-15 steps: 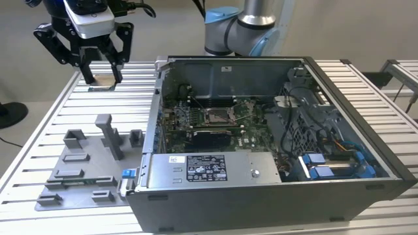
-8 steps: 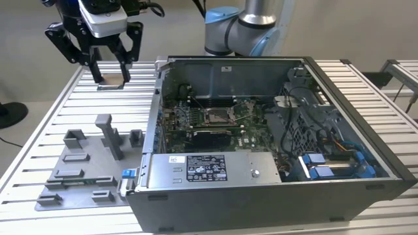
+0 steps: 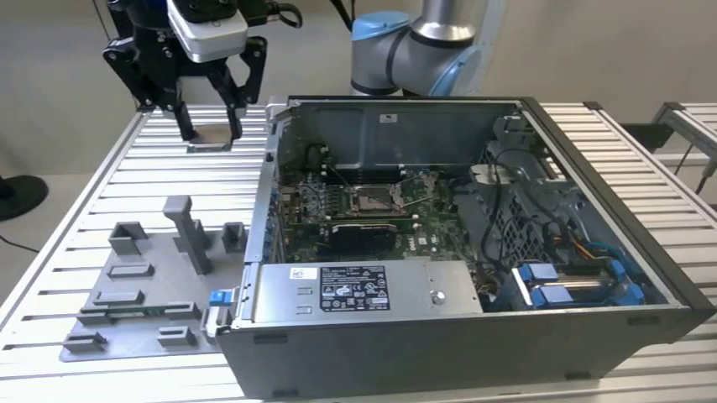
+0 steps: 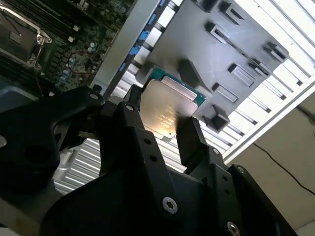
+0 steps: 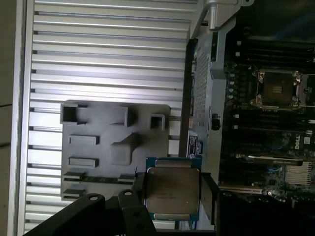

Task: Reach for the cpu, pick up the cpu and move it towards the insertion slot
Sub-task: 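Pick up the cpu and move it towards the insertion slot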

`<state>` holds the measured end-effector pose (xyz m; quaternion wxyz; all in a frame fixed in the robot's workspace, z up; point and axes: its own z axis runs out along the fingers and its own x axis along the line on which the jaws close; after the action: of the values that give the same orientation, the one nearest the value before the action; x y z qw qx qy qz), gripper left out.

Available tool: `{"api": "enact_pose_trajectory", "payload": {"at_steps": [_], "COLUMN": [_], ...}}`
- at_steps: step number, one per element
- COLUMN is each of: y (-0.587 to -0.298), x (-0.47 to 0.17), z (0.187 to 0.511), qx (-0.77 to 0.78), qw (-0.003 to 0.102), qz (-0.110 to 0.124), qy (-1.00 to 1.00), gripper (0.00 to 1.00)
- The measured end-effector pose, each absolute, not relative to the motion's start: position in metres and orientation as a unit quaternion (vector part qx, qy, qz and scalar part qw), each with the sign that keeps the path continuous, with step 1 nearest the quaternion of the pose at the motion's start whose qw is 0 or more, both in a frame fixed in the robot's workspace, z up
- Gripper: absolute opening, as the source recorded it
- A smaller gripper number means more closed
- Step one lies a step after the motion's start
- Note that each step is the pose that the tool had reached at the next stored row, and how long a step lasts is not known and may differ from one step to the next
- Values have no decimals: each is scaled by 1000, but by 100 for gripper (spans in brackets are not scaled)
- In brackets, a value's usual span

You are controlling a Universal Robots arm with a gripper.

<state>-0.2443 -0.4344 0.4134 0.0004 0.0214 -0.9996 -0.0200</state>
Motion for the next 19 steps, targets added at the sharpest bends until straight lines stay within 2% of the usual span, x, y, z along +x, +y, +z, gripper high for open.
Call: {"api": "enact_pose_trajectory", "payload": {"at_steps": [19], "y": [-431], "x": [-206], "z": [413], "qx": [21], "qw": [0], "qz": [-20], "qy": [-1000], "gripper": [0]}}
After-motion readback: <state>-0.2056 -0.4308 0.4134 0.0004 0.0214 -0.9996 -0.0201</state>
